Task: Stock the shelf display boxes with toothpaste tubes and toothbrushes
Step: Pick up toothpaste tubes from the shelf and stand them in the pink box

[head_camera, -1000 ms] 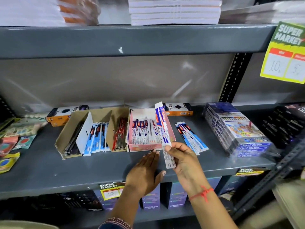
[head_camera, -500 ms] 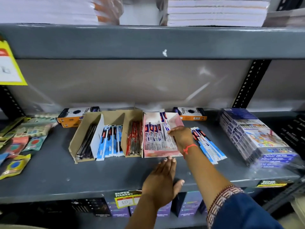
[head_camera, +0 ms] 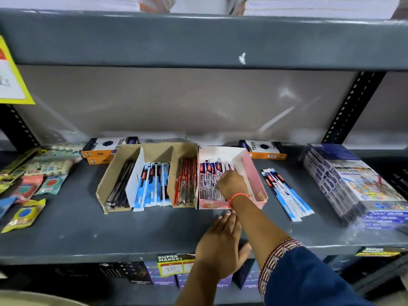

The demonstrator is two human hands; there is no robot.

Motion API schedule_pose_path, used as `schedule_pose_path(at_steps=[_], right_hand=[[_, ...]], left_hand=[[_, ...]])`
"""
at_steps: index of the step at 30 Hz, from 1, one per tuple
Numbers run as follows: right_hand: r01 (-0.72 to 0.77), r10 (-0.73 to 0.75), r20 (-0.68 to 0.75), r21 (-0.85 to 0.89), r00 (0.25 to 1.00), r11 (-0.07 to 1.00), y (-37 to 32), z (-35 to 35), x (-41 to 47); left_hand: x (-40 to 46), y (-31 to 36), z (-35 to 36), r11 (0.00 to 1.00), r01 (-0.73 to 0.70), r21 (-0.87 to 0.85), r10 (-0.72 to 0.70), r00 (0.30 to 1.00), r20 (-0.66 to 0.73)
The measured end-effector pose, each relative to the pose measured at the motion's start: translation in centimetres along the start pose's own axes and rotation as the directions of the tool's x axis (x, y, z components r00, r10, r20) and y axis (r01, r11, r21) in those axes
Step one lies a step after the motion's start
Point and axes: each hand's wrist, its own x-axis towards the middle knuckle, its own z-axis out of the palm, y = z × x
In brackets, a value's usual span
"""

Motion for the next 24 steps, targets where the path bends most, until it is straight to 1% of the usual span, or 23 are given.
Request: schedule_pose_path(at_steps=[1, 4, 7, 10, 12, 13, 14, 16, 17, 18, 19, 20, 21, 22, 23, 24], right_hand=[[0.006, -0.006, 0.019, -0.011, 1.000, 1.000, 0.2, -0.1, 0.2], [0.029, -0.028, 0.063, -0.017, 0.998, 0.999, 0.5, -0.8, 0.5], [0.075, -0.068, 0.113, -0.057, 0.991, 0.996, 0.8, -1.6, 0.4], [0.120, -0.112, 0.118, -0.067, 0.987, 0.990, 1.1, -2.5, 0.3], [0.137, -0.134, 0.038, -0.072, 0.990, 0.988, 1.3, -3.9, 0.0], [0.139, -0.142, -0.049, -0.068, 0.989, 0.988, 1.8, -5.0, -0.1], [0.123, -0.131, -0.153, -0.058, 0.980, 0.991, 2.6, -6.2, 0.2], [0.026, -0.029, -0.336, -0.012, 0.942, 1.000, 5.3, -8.5, 1.1], [-0.047, 0.038, -0.367, -0.014, 0.929, 0.999, 6.9, -9.5, 1.5], [-0.130, 0.104, -0.338, -0.053, 0.935, 0.990, 8.5, -10.4, 1.8], [-0.197, 0.164, -0.271, -0.097, 0.949, 0.976, 9.8, -11.0, 2.1], [-0.238, 0.212, -0.194, -0.121, 0.958, 0.964, 10.9, -11.3, 2.5], [-0.248, 0.233, -0.128, -0.122, 0.964, 0.961, 11.5, -11.5, 2.7], [-0.237, 0.229, -0.082, -0.120, 0.970, 0.964, 11.8, -11.5, 2.9], [-0.218, 0.213, -0.052, -0.123, 0.976, 0.968, 11.8, -11.5, 3.2], [-0.207, 0.205, -0.033, -0.123, 0.978, 0.971, 11.8, -11.5, 3.5]], left_hand=[[-0.1, 0.0, 0.1, 1.000, 0.001, -0.004, -0.001, 1.000, -0.013], [0.0, 0.1, -0.3, 0.998, 0.057, -0.020, -0.057, 0.997, 0.043], [0.0, 0.2, -0.3, 0.998, 0.056, 0.004, -0.056, 0.997, 0.047], [0.2, 0.3, -0.2, 0.998, 0.059, -0.001, -0.059, 0.997, 0.059], [0.2, 0.4, -0.2, 1.000, 0.016, 0.018, -0.017, 0.999, 0.030], [0.3, 0.5, -0.3, 0.998, 0.008, 0.070, -0.009, 1.000, 0.005], [0.2, 0.5, -0.3, 0.996, 0.012, 0.093, -0.013, 1.000, 0.011], [0.2, 0.8, -0.5, 0.992, 0.003, 0.125, -0.004, 1.000, 0.007], [0.2, 0.8, -0.5, 0.992, 0.006, 0.123, -0.007, 1.000, 0.007], [0.2, 0.9, -0.5, 0.995, 0.025, 0.098, -0.025, 1.000, 0.001], [0.2, 0.9, -0.6, 0.995, 0.032, 0.092, -0.030, 0.999, -0.020], [0.2, 0.8, -0.7, 0.995, 0.039, 0.093, -0.039, 0.999, -0.001], [0.2, 0.8, -0.6, 0.995, 0.065, 0.075, -0.069, 0.997, 0.047], [0.4, 0.8, -0.4, 0.993, 0.089, 0.078, -0.094, 0.994, 0.065], [0.2, 1.0, -0.5, 0.988, 0.108, 0.108, -0.115, 0.991, 0.060], [0.1, 1.1, -0.9, 0.988, 0.116, 0.101, -0.125, 0.989, 0.085]])
